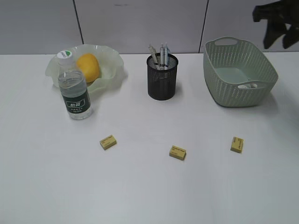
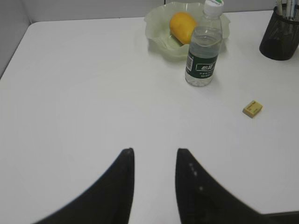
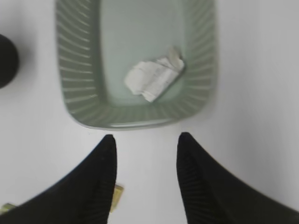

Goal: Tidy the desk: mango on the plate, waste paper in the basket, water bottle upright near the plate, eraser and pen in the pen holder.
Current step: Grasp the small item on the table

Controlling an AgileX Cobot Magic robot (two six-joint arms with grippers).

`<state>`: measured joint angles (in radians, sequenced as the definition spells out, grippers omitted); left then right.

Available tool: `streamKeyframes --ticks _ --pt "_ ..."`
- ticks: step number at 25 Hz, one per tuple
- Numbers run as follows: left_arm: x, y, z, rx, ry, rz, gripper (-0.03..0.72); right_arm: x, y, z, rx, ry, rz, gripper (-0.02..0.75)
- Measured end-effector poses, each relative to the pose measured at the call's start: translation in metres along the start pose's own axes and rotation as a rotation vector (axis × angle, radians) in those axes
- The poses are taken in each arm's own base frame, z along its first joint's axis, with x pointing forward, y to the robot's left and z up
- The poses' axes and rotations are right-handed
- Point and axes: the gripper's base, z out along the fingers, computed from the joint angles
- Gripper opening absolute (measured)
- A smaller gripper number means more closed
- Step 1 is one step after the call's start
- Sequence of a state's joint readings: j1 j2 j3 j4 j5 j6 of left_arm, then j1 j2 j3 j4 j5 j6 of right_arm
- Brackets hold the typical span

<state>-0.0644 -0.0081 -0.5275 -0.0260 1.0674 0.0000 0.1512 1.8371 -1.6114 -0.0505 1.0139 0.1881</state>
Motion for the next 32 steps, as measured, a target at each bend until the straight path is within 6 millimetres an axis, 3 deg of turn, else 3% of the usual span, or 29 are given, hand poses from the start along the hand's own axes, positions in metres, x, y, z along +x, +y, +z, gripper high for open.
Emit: streamKeyframes --ticks 4,10,14,18,25,32 --pt "0.000 0.000 0.000 0.000 0.000 0.000 0.235 0.006 -0.026 0.000 0.042 0.100 0.005 0.351" --pt "0.000 0.000 0.000 0.000 0.000 0.000 0.235 0.014 -0.026 -0.003 0.041 0.185 -0.048 0.342" --pt "0.000 0.000 0.000 0.000 0.000 0.000 0.235 0.020 -0.022 -0.023 -0.018 0.156 -0.063 0.301" --pt "0.000 0.000 0.000 0.000 0.000 0.000 0.235 0.052 -0.021 -0.058 -0.075 0.131 -0.065 0.272" --pt "0.000 0.000 0.000 0.000 0.000 0.000 0.235 0.133 -0.032 -0.115 -0.069 0.049 -0.077 0.259" --pt "0.000 0.000 0.000 0.000 0.000 0.000 0.235 0.202 -0.040 -0.146 -0.075 -0.055 -0.093 0.259"
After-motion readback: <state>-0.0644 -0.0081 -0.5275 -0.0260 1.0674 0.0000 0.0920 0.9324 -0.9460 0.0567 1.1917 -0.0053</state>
